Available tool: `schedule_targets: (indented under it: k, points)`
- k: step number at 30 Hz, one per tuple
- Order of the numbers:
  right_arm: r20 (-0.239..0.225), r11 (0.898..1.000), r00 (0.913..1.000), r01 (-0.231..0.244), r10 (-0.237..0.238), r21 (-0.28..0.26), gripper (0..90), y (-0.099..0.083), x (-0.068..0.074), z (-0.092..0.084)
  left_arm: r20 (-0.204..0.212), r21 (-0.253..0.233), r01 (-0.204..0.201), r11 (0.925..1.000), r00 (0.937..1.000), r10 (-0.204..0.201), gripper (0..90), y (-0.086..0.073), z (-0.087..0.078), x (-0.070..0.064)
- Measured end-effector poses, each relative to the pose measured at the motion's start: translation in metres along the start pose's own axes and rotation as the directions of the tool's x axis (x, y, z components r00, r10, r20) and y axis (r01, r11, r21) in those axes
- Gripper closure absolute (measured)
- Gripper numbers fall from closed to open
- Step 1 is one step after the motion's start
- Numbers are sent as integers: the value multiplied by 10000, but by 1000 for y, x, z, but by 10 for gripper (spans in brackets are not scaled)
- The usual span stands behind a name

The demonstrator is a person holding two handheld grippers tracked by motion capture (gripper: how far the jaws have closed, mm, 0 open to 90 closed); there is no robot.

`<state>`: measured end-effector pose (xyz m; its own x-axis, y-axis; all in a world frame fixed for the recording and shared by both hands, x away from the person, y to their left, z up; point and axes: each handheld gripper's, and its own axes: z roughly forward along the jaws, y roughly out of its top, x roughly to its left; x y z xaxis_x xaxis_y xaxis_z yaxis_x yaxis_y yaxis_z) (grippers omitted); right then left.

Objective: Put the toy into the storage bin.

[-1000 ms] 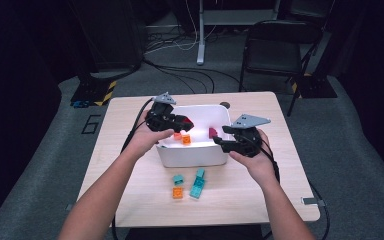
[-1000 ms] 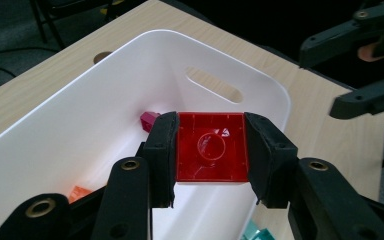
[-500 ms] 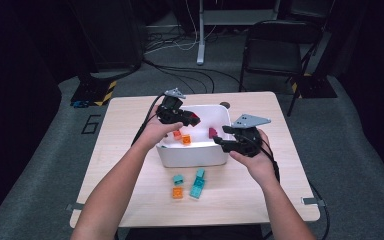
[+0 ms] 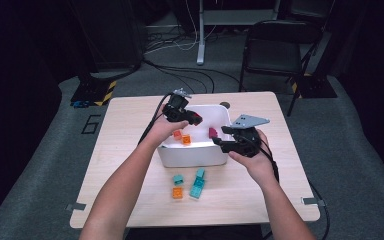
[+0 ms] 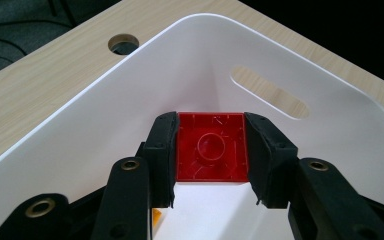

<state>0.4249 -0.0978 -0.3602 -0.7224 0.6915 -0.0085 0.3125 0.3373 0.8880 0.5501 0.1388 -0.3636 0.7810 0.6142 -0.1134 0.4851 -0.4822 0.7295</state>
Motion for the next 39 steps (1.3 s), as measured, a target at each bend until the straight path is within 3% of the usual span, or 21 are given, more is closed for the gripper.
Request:
schedule_targets:
  k: [3,11,15,21,26,35,39]
  points:
    - [-1,10000,10000,-6,6,-39,466,0,0,0,-178,184,-41,9998,9998,45,572,-1,0,0]
    - [17,10000,10000,-9,10,-51,466,0,0,0,-275,-32,45,10000,9996,-46,542,-3,-11,0]
    - [9,10000,10000,-5,5,-59,466,0,0,0,-319,-118,-133,9998,9994,129,549,-5,-20,-3]
    - [34,10000,10000,33,-33,-69,466,0,-1,-1,-87,-459,-371,9983,9993,367,558,-12,-41,-14]
    - [26,10000,10000,-18,18,-37,464,0,0,0,-30,-503,-796,9956,9968,795,558,-23,-58,-28]
    - [33,10000,10000,13,-13,-21,464,0,1,1,317,-565,-1172,9915,9924,1191,569,-41,-71,-45]
    - [55,10000,10000,15,-15,-63,464,-1,0,-1,455,-589,-1227,9907,9911,1254,571,-57,-80,-53]
